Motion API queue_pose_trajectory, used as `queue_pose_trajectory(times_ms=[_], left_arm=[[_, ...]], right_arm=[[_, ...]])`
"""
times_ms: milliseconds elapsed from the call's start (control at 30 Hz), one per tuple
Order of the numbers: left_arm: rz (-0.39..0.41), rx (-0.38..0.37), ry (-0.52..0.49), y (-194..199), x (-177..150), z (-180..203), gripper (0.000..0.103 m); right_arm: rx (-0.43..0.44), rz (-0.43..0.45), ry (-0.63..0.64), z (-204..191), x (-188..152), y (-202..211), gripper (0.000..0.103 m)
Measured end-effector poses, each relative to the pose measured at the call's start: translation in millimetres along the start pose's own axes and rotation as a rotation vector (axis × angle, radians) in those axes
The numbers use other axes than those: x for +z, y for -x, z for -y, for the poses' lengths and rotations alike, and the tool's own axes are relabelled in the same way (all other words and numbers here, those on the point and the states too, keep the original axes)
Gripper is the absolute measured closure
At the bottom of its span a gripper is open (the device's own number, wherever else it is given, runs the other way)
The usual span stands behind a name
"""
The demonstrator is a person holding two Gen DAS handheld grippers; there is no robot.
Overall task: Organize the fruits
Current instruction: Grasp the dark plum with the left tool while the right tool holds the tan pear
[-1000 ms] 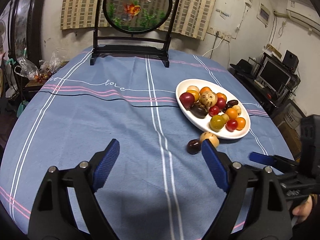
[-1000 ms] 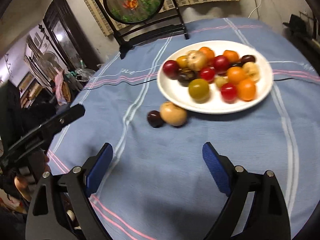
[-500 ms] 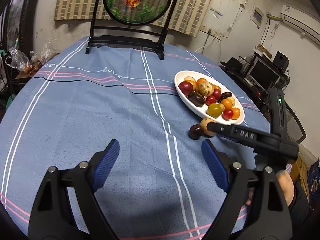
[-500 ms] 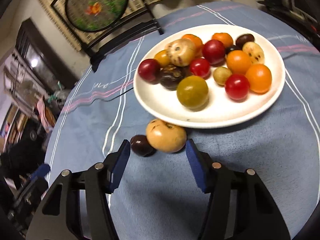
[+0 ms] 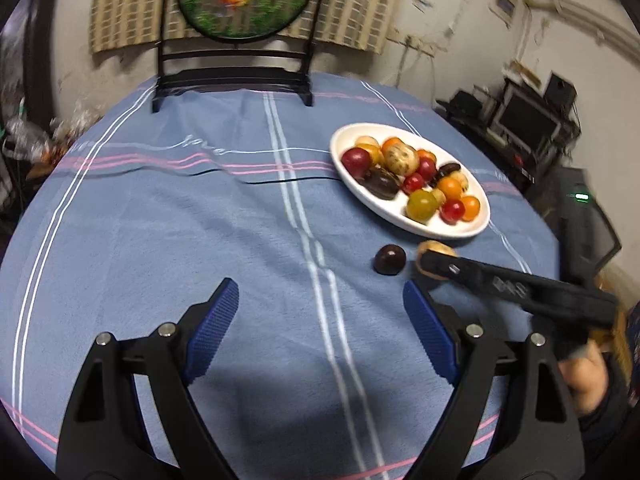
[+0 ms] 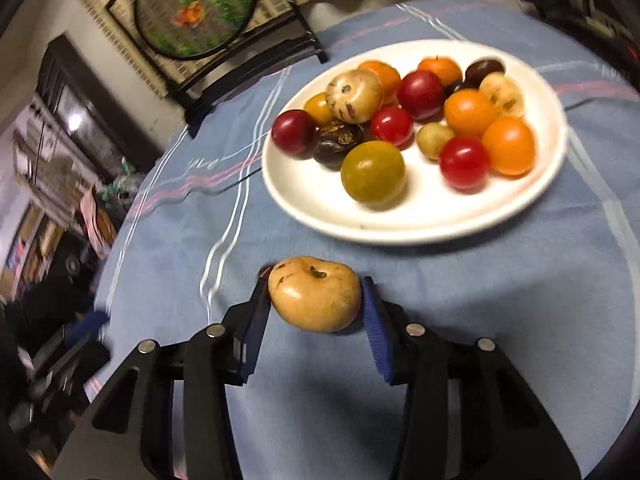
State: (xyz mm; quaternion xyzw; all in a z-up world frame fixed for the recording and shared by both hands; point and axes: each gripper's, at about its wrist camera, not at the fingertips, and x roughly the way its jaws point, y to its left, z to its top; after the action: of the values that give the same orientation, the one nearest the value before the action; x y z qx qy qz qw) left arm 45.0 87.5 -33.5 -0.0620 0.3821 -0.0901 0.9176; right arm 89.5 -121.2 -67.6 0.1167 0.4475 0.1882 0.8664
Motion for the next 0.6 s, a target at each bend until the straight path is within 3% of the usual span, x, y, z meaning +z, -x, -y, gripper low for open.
queue_pose_trajectory(times_ms=[100, 167, 533, 600], left_arm=[[-0.033, -0.009, -0.056, -20, 7, 25, 0.017], [-0.057, -0.013, -0.088, -39, 11, 42, 0.017], [-0.190, 0.063, -0.089, -119, 25, 73, 0.018], [-0.226, 0.061, -0.072, -132, 26, 70, 0.031]], right_arm=[[-0.106, 0.034, 0.081, 12, -10, 24, 0.057], [-0.124, 0.032, 0.086, 23, -13, 31, 0.057], [-0.046, 0.071, 0.012, 75, -12, 54, 0.057], [-0.033, 0.072, 0.007, 77, -10, 54, 0.057]])
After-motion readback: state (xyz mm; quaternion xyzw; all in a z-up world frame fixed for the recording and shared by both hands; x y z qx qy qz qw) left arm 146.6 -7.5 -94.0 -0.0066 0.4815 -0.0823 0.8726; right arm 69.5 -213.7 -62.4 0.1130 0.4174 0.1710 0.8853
